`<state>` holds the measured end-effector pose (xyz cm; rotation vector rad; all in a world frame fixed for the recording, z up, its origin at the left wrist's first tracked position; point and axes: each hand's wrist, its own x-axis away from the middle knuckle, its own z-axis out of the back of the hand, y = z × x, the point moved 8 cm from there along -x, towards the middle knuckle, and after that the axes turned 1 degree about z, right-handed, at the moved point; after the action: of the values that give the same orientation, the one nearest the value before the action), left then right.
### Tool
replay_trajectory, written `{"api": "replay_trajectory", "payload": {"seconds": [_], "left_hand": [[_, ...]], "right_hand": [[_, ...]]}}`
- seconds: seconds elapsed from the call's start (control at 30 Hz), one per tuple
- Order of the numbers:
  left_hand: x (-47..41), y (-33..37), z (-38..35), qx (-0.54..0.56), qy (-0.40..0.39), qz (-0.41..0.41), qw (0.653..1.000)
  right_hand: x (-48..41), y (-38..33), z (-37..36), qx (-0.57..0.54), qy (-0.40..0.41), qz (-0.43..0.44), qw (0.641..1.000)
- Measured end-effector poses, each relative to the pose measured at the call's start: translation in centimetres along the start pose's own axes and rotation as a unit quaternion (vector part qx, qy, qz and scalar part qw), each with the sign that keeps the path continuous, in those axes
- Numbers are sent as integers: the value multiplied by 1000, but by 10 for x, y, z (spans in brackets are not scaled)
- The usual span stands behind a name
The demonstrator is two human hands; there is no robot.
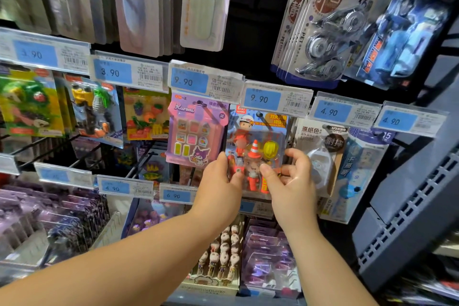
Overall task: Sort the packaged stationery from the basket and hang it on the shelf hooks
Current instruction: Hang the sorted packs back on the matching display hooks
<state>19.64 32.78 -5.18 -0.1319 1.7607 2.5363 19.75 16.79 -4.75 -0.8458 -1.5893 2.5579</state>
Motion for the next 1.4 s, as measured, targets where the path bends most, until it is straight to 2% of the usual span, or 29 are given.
{"api": "replay_trajectory", "payload": {"seconds": [0.17,0.37,0.57,0.83,0.97,1.17,1.23,1.33,1.4], "left_hand": [[0,-2,-2,3,-12,1,1000],[10,-4,6,17,-18,9,1000],[17,-9,30,2,-7,-8,1000],[10,22,127,-39,139,-78,987],[9,47,189,-67,233,-129,962],[13,110,272,-171,336,-204,903],[13,138,294,-202,364,-232,879],[11,190,323,-280,407,-293,819],[2,217,335,-330,397,-312,797]], "right_hand": [[-2,3,-4,30,12,2,999],[6,6,0,13,8,5,1000],[25,-10,12,43,30,52,997],[24,-90,4,14,38,176,984],[18,-143,-12,5,15,238,971],[2,-246,-21,7,41,355,934],[-5,-282,-16,7,66,400,914],[-21,-336,-7,40,130,470,872],[-35,-367,-6,79,163,500,847]]}}
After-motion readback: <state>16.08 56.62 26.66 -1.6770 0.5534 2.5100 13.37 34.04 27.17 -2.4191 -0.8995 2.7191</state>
